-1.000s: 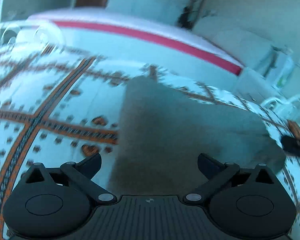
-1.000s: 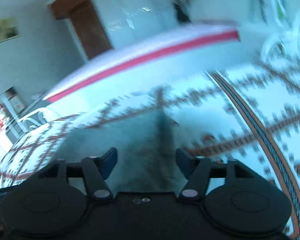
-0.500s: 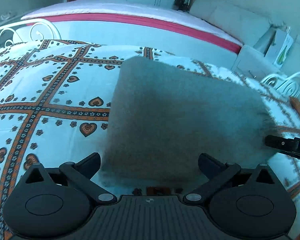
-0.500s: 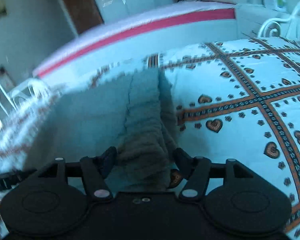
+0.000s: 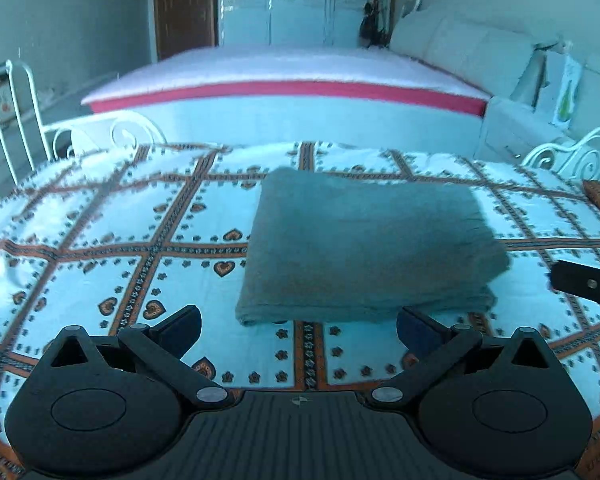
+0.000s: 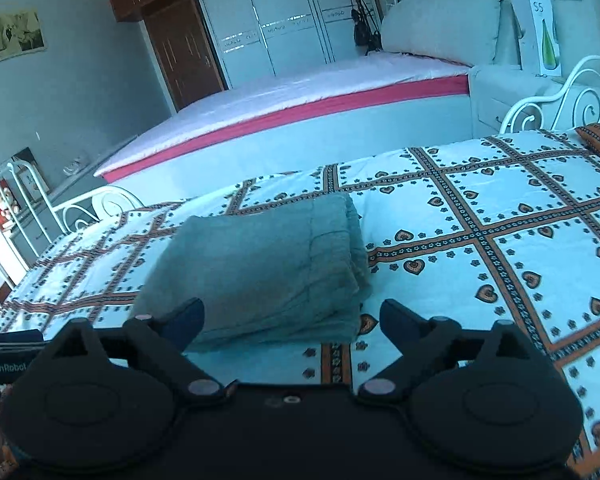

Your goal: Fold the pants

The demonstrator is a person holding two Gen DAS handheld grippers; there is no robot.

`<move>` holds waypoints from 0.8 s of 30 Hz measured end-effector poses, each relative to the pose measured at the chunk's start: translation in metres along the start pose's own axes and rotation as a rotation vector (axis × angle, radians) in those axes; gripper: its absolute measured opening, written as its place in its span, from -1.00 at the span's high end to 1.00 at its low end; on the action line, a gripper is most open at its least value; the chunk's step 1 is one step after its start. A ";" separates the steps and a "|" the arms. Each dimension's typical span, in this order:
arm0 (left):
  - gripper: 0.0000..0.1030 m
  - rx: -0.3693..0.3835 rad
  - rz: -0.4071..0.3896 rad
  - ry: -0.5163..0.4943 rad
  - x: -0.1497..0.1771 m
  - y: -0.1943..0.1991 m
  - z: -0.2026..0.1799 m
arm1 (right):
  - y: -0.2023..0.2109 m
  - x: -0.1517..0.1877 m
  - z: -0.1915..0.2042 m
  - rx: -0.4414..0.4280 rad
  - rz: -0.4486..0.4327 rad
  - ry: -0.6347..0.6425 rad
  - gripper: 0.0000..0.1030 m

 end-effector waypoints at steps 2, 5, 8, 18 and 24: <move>-1.00 0.015 -0.016 -0.017 0.002 0.020 -0.004 | 0.017 0.000 0.005 -0.005 -0.019 0.009 -0.83; -1.00 0.024 -0.031 -0.038 0.005 0.048 -0.009 | 0.042 -0.001 0.012 -0.007 -0.041 0.031 -0.87; -1.00 -0.009 -0.064 -0.037 0.005 0.076 -0.009 | 0.068 -0.002 0.021 -0.014 -0.067 0.042 -0.88; -1.00 -0.036 -0.128 -0.005 0.007 0.153 -0.009 | 0.146 -0.001 0.050 0.005 -0.181 0.133 -0.88; -1.00 0.001 -0.199 0.030 0.008 0.181 -0.004 | 0.169 -0.003 0.055 -0.021 -0.215 0.135 -0.88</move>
Point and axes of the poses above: each gripper's, at about its wrist camera, not at the fingertips, and y roughly against the way its jaws point, z to its left, x to its underside, the point moved 7 cm from there along -y, roughly the way its jaws point, and after that the axes turned 1 degree about -y, right-handed, at the moved point
